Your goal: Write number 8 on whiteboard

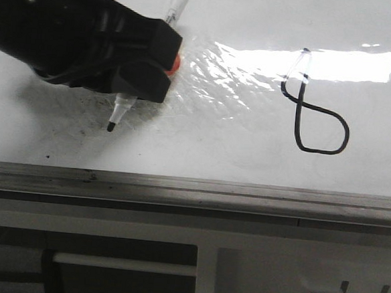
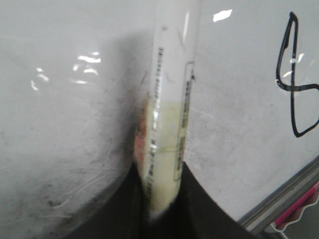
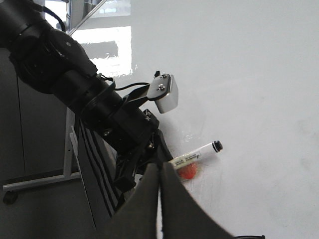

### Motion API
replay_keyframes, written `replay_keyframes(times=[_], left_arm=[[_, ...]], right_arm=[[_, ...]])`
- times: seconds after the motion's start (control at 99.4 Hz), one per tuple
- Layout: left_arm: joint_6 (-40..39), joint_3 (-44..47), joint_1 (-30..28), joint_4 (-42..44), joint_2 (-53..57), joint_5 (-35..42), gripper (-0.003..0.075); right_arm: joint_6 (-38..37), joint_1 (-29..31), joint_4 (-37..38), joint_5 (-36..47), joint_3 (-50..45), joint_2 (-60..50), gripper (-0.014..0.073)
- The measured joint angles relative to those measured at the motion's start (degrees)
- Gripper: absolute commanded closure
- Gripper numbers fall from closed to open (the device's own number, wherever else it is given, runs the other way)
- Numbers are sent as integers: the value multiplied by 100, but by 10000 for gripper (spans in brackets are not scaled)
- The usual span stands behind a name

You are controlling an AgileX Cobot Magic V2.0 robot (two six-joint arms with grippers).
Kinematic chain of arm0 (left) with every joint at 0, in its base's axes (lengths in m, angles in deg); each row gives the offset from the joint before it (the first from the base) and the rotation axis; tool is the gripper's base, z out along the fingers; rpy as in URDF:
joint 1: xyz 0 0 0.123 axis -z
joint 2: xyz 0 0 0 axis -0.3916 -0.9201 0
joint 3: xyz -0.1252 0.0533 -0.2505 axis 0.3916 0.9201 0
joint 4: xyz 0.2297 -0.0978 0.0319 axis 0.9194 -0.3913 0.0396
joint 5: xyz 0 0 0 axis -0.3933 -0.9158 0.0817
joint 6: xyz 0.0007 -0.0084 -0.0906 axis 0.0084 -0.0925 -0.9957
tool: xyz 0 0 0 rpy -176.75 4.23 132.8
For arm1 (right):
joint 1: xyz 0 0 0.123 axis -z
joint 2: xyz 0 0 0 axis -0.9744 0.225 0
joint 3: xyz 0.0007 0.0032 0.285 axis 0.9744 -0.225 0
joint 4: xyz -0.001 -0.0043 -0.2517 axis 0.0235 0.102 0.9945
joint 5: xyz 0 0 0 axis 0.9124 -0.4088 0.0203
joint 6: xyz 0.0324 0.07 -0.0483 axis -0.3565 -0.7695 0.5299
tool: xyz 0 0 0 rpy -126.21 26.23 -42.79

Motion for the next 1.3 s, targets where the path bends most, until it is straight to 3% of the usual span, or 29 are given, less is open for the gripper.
replay_keyframes(times=[0.382, 0.453, 0.654, 0.885, 1.106, 1.298], left_arm=[[8, -183, 88, 162, -270, 202, 727], [8, -185, 103, 162, -281, 242, 661], [8, -195, 137, 152, -291, 266, 367], [8, -216, 147, 152, -291, 109, 213], [12, -183, 147, -197, 144, 594, 193], [12, 430, 439, -355, 1600, 1169, 195]], right_arm=[[0, 0, 12, 0, 0, 0, 653], [0, 0, 12, 12, 0, 0, 653], [0, 13, 12, 12, 0, 0, 653], [-3, 13, 12, 82, 0, 0, 653], [-3, 13, 87, -8, -12, 0, 652], [-109, 287, 217, -43, -519, -430, 652]])
